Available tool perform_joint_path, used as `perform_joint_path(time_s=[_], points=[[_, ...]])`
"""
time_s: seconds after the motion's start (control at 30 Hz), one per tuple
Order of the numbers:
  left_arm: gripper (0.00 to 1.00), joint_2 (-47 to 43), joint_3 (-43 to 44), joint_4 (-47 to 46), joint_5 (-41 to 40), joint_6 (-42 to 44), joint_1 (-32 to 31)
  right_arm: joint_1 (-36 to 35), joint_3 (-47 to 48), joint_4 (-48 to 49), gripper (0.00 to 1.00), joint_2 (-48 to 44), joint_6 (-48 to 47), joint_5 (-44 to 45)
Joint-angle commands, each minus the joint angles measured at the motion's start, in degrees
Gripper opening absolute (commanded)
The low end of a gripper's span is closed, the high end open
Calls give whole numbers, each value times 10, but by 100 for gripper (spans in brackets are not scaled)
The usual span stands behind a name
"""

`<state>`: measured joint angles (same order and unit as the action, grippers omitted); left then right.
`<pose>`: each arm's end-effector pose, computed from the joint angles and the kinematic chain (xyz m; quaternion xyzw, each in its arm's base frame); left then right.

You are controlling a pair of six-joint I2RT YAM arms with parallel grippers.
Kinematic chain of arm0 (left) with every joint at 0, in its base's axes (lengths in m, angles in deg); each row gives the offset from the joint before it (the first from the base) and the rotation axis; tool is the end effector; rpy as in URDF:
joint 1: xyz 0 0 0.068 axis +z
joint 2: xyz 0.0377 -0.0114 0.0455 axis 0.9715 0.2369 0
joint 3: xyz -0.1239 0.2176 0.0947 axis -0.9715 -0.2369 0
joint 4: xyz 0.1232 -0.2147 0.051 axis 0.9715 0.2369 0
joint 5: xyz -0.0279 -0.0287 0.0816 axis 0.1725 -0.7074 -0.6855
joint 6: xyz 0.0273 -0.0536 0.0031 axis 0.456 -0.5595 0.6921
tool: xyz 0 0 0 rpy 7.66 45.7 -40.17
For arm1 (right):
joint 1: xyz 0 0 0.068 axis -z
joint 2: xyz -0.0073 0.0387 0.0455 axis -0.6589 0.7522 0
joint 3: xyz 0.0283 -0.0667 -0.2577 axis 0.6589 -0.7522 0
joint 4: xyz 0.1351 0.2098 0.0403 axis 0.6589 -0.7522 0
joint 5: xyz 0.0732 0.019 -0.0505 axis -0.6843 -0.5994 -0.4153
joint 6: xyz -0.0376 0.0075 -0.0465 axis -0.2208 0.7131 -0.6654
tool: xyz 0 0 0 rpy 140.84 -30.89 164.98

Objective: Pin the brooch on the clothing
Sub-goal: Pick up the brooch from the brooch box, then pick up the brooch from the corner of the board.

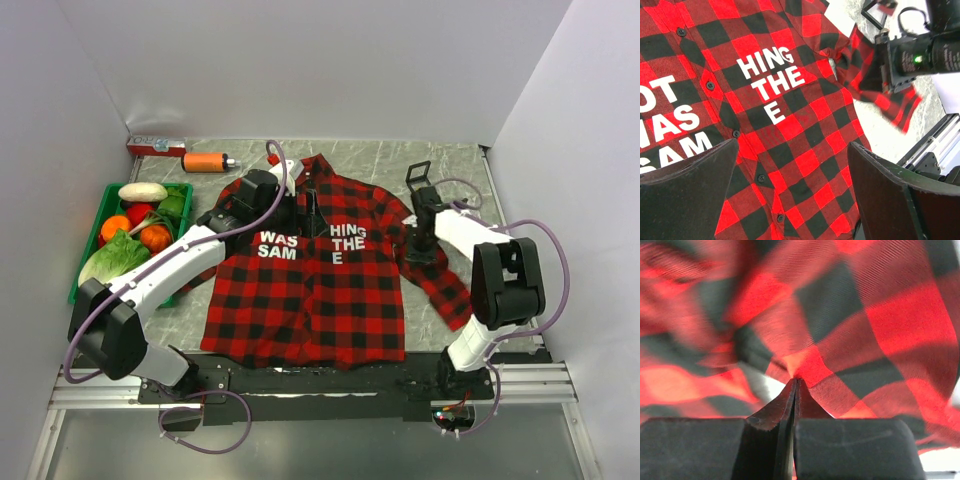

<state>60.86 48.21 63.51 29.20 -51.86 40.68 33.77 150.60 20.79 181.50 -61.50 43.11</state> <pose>0.2642 -0.1998 0.3097 0.1192 0.8526 -0.3295 0.3877 0.3029 0.0395 0.1671 0.0720 0.9895 0.0242 0.1232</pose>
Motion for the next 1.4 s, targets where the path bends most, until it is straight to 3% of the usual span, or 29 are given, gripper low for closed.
perform_joint_path(time_s=[0.0,0.17,0.23,0.27,0.37,0.47,0.63,0.83,1.37], points=[[97,-25,16,-12,2,1,-1,-50,32,0,0,-14,31,-65],[97,-28,17,-9,0,4,-1,-81,56,9,1,-7,50,-111],[96,-29,19,-8,-3,4,-1,-78,69,5,29,-18,60,-98],[96,-31,19,-6,-4,5,-1,-69,85,-1,49,-20,60,-83],[96,-31,23,-2,-8,8,-1,-13,111,-13,67,-28,54,-48],[97,-31,24,0,-10,10,-1,47,128,-17,72,-28,42,-36],[96,-31,25,1,-7,10,-1,136,172,-53,74,27,-10,72],[96,-30,23,-1,-10,11,-1,198,177,-20,75,86,-47,75],[96,-26,22,-2,-7,8,0,255,217,-10,72,179,-63,55]])
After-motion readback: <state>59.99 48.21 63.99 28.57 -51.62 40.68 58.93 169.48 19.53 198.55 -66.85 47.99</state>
